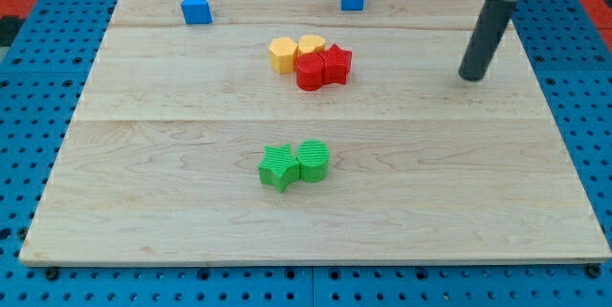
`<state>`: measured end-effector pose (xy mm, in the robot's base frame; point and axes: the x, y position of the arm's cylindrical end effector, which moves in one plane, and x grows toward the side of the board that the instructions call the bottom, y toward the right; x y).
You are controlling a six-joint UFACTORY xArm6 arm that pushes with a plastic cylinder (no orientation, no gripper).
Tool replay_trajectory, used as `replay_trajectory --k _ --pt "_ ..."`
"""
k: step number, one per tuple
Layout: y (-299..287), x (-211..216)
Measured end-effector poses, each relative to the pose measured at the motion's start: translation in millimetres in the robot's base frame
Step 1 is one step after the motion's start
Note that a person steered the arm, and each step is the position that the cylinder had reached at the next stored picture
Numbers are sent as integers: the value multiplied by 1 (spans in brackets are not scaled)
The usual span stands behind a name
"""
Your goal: Move the blue cube right horizontally towards blue triangle
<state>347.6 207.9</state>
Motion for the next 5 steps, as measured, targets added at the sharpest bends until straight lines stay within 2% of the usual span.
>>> replay_trajectory --k 1,2,3,5 --pt "-27 -72" --pt "-56 -126" --pt "-91 -156" --pt "-304 -156"
